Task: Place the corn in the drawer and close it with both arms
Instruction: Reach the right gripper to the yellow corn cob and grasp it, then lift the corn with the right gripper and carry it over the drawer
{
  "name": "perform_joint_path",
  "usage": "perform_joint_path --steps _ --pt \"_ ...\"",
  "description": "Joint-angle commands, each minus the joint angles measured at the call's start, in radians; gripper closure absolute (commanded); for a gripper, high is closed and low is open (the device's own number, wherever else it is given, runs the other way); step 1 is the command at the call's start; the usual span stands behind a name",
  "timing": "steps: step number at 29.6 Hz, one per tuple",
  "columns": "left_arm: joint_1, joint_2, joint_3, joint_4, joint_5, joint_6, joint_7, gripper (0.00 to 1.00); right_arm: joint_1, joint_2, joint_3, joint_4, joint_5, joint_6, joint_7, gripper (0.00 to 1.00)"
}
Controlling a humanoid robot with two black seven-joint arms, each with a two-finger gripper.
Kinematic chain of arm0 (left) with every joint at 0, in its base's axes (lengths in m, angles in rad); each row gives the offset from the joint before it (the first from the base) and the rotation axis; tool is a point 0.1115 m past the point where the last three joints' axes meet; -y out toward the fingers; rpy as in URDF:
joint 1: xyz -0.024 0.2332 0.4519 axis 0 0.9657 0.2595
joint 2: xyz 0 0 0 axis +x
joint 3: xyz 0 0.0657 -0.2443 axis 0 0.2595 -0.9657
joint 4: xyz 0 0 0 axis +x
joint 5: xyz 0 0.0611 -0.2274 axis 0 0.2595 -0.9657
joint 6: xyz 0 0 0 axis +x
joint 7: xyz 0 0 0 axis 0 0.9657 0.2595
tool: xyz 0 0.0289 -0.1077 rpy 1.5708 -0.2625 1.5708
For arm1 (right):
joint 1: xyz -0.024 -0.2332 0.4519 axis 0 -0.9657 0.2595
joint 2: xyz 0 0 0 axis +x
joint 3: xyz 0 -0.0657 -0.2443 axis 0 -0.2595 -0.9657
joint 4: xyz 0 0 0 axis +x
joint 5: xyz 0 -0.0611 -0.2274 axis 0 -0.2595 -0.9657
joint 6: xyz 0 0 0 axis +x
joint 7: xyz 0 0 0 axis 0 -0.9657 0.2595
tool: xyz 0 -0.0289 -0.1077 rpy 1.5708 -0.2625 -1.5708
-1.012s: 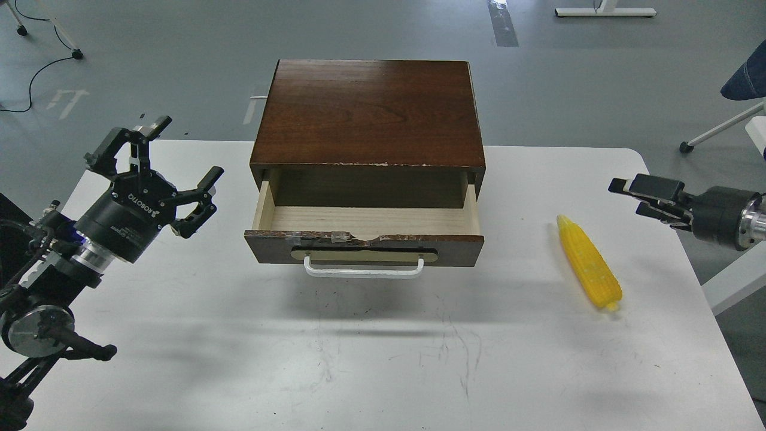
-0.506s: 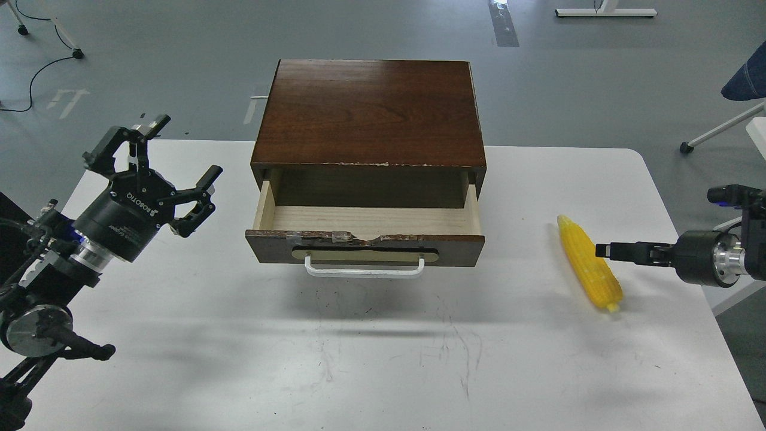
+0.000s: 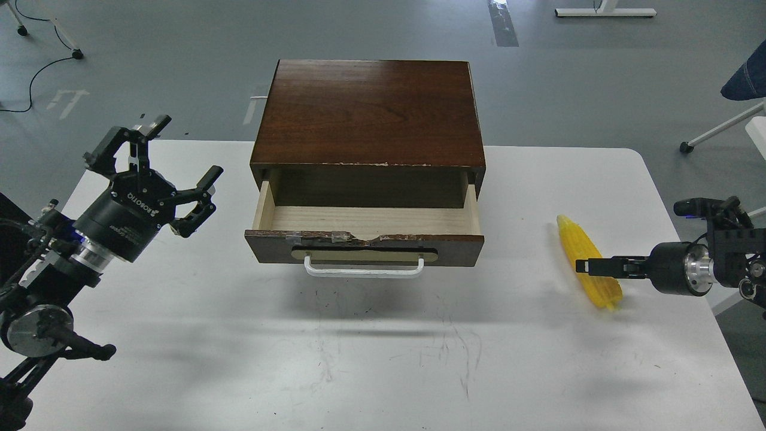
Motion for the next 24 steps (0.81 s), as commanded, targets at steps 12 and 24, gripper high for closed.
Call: perform_joint_path --steps 12,24 --pt "-0.001 0.002 0.000 0.000 0.003 0.000 0.000 0.00 0.306 -0.049 0.001 0.064 0.123 0.001 0.000 0.94" --pt "-0.001 0.004 -0.002 -0.010 0.005 0.000 0.002 0.00 0.818 0.063 -0.215 0.241 0.132 0.011 0.000 0.93"
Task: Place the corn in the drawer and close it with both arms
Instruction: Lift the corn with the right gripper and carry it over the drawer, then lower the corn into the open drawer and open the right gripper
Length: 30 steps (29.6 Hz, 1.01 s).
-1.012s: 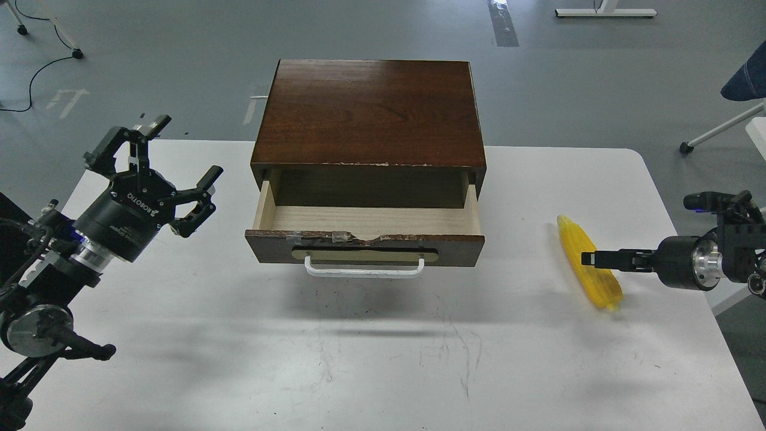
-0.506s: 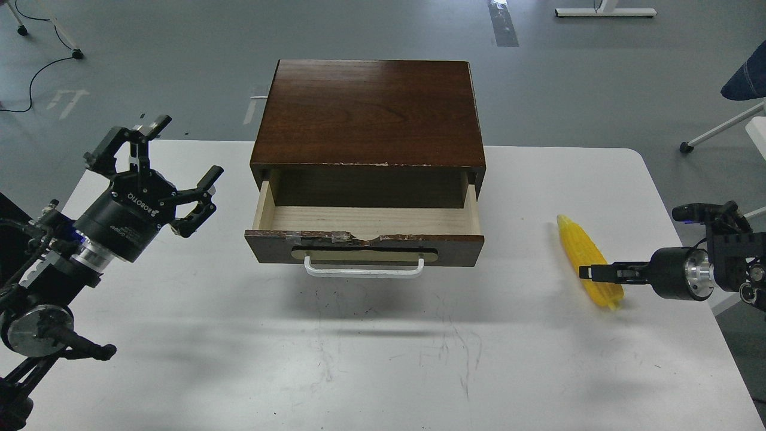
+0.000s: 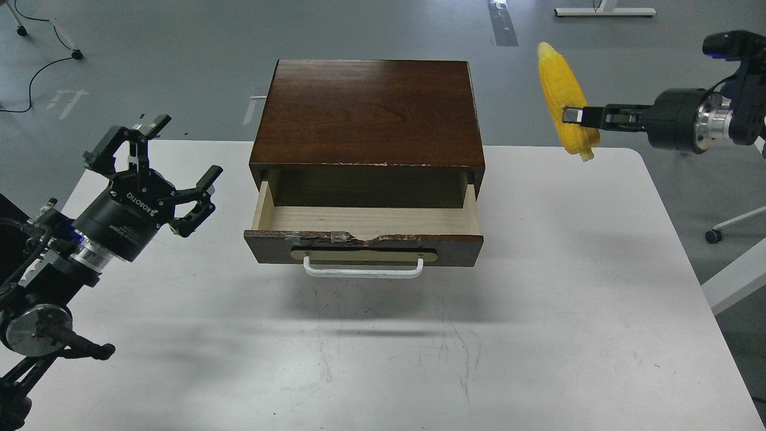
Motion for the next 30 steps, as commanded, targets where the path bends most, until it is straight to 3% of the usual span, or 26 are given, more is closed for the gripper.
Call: perform_joint_path --steps 1,10,14,27,30 --pt "0.000 0.000 0.000 -0.001 0.000 0.000 0.001 0.00 0.220 0.094 -0.140 0.082 -0.002 0.000 0.000 0.93" --pt "0.000 0.007 -0.003 -0.003 0.000 0.000 0.001 0.00 0.378 0.322 -0.261 0.144 -0.051 -0.011 0.000 0.92" --pt "0.000 0.007 -0.003 -0.003 0.002 0.000 -0.001 0.00 0.388 0.434 -0.316 0.141 -0.207 -0.087 0.000 0.92" --pt "0.002 0.007 -0.021 -0.003 0.002 0.000 -0.001 0.00 0.382 0.643 -0.454 0.093 -0.269 -0.227 0.000 0.90" --pt "0.002 0.007 -0.032 -0.003 0.003 0.000 -0.001 0.00 0.369 0.667 -0.473 0.069 -0.269 -0.244 0.000 0.83"
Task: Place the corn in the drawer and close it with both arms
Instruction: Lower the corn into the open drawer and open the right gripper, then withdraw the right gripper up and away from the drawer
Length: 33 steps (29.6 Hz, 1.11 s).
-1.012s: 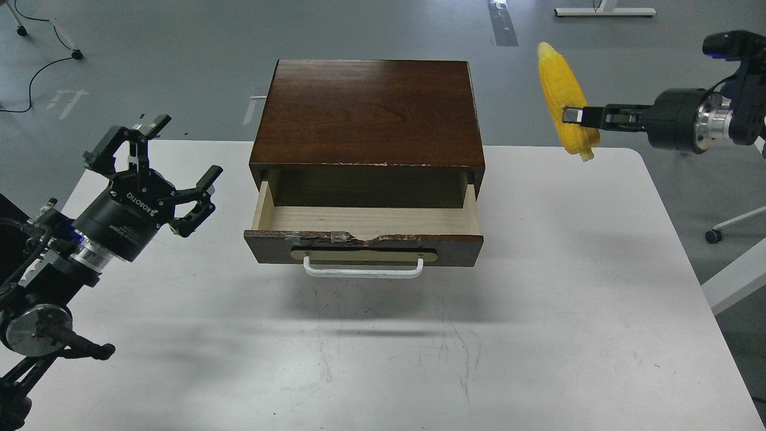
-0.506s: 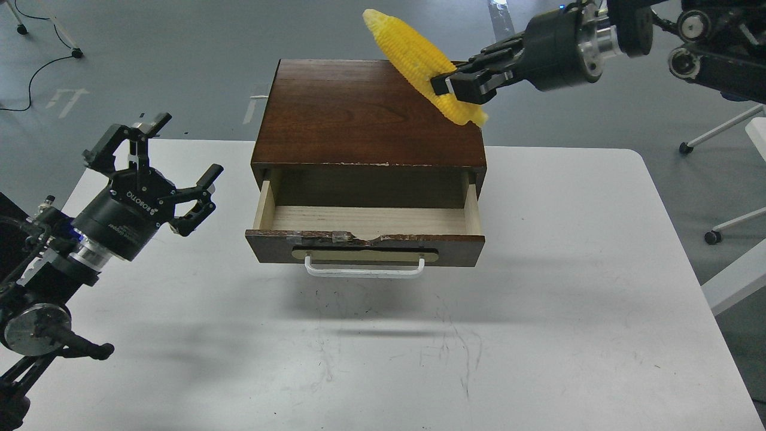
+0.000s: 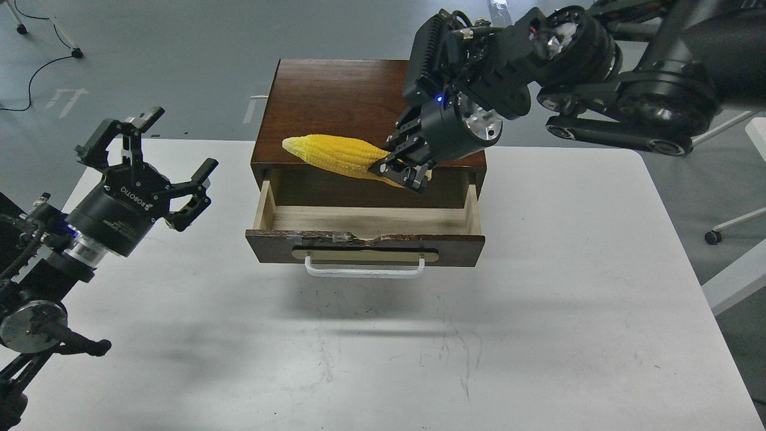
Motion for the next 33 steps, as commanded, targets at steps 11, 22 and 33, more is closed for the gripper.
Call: perform_joint_path --steps 11,22,33 --pt "0.001 0.021 -0.009 0.002 0.001 0.000 0.000 0.00 -0.048 0.024 -0.025 -0.024 0.010 -0.033 0.000 0.22" --pt "-0.024 0.048 -0.042 0.011 -0.007 0.000 0.002 0.00 -0.036 -0.100 0.061 0.022 0.124 -0.059 0.000 0.01" --pt "-0.128 0.035 -0.039 0.103 -0.007 0.000 -0.046 0.00 -0.248 -0.471 0.306 0.026 0.681 -0.061 0.000 0.01"
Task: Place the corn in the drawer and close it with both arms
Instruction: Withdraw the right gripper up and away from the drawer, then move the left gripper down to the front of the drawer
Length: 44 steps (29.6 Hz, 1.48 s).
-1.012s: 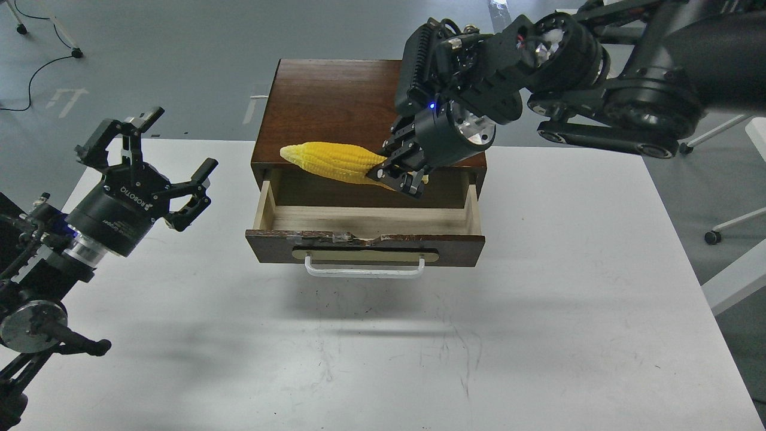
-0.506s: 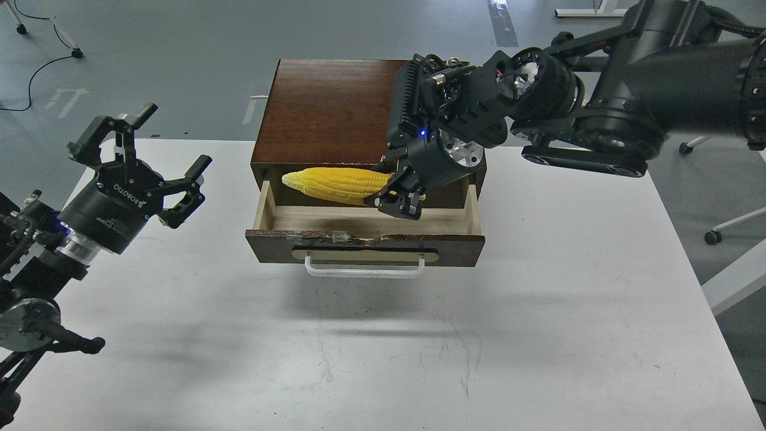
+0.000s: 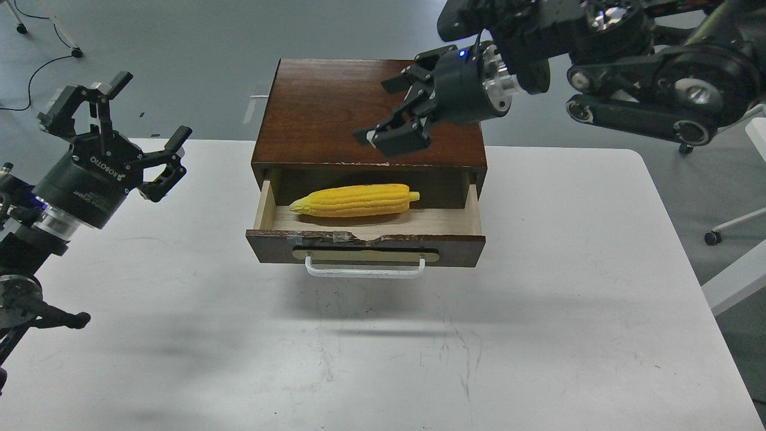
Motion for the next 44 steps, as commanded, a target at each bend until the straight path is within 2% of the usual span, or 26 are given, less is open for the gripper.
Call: perform_joint_path --steps 1,4,10,14,17,19,21,26,27,34,39,43,44 --pt "-0.015 -0.002 0.005 0.025 0.001 0.000 -0.043 0.00 -0.184 -0.137 0.145 0.004 0.228 -0.003 0.000 0.01" --pt "-0.017 -0.002 0.020 0.027 0.012 0.000 -0.122 0.00 -0.475 -0.215 0.413 0.001 0.368 -0.004 0.000 0.01" --pt "-0.035 -0.004 0.026 0.022 0.094 0.000 -0.122 0.00 -0.899 -0.214 0.797 -0.013 0.394 -0.006 0.000 0.01" --pt "-0.054 -0.010 0.023 -0.016 0.359 0.000 -0.122 0.00 -1.140 -0.197 0.966 -0.048 0.397 -0.006 0.000 0.01" --pt "-0.083 -0.034 0.023 -0.076 0.507 0.000 -0.122 0.00 -1.185 -0.178 0.982 -0.068 0.440 -0.006 0.000 0.00" --pt "-0.113 -0.051 0.023 -0.169 0.677 0.000 -0.122 0.00 -1.206 -0.163 0.977 -0.097 0.590 -0.004 0.000 0.00" --pt "-0.132 -0.057 0.025 -0.214 0.748 0.000 -0.122 0.00 -1.208 -0.161 0.977 -0.112 0.655 -0.004 0.000 0.00" --pt "-0.222 -0.129 0.061 -0.378 1.024 0.000 -0.122 0.00 -1.228 -0.161 0.970 -0.137 0.701 -0.001 0.000 0.00" --pt "-0.222 -0.129 0.062 -0.378 1.024 0.000 -0.122 0.00 -1.228 -0.161 0.970 -0.137 0.701 -0.001 0.000 0.00" --pt "-0.371 -0.183 0.339 -0.427 1.439 0.000 -0.122 0.01 -1.249 -0.161 0.962 -0.137 0.701 0.004 0.000 0.00" --pt "-0.367 -0.231 0.466 -0.427 1.561 0.000 -0.122 0.02 -1.254 -0.161 0.962 -0.138 0.701 0.004 0.000 0.00" --pt "-0.351 -0.229 0.536 -0.427 1.558 0.000 -0.122 0.11 -1.265 -0.161 0.960 -0.138 0.701 0.004 0.000 0.00" --pt "-0.333 -0.229 0.551 -0.427 1.556 0.000 -0.122 0.19 -1.268 -0.161 0.960 -0.138 0.700 0.005 0.000 0.00"
